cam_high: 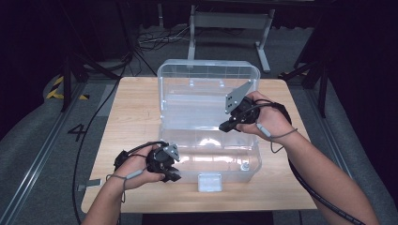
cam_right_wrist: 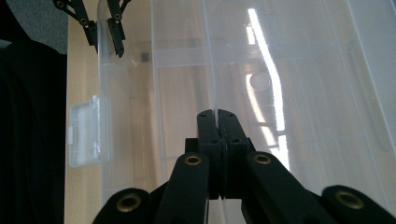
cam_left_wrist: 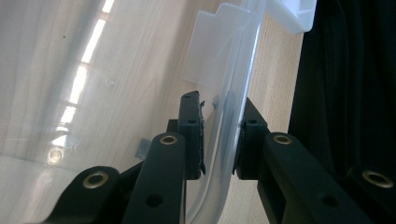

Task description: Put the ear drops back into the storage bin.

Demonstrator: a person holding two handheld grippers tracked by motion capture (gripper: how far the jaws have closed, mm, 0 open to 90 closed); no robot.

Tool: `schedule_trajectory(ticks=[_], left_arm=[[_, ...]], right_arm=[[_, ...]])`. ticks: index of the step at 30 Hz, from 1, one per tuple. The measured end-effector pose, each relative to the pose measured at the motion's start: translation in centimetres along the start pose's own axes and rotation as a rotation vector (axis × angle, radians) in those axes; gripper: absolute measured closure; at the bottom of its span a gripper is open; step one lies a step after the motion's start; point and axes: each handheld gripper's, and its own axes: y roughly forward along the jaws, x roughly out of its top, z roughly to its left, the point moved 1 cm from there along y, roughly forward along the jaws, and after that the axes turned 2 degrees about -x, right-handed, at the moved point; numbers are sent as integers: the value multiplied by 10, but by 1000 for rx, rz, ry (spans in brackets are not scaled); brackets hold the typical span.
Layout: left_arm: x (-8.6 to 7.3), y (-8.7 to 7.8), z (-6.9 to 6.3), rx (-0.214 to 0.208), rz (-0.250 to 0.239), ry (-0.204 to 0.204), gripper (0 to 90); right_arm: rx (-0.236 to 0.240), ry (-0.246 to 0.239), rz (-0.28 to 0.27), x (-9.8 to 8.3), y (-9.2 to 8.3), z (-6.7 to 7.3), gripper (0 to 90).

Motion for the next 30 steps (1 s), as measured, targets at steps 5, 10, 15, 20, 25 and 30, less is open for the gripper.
schedule_trajectory(ticks=[5, 10, 15, 20, 25, 30], left_arm=[[0, 0, -1, 4, 7, -2, 769], [0, 0, -1, 11, 20, 2, 768], [0, 1, -1, 17, 27, 3, 768], [0, 1, -2, 25, 37, 8, 768], [1, 2, -3, 25, 41, 8, 758], [1, 2, -3, 30, 46, 16, 753]], right_arm=[[4, -5, 1, -1, 1, 6, 899], [13, 6, 5, -3, 1, 10, 898], [21, 2, 3, -4, 2, 15, 899], [25, -12, 9, -5, 4, 20, 899], [22, -11, 8, -6, 5, 24, 900], [26, -12, 7, -7, 5, 25, 900]])
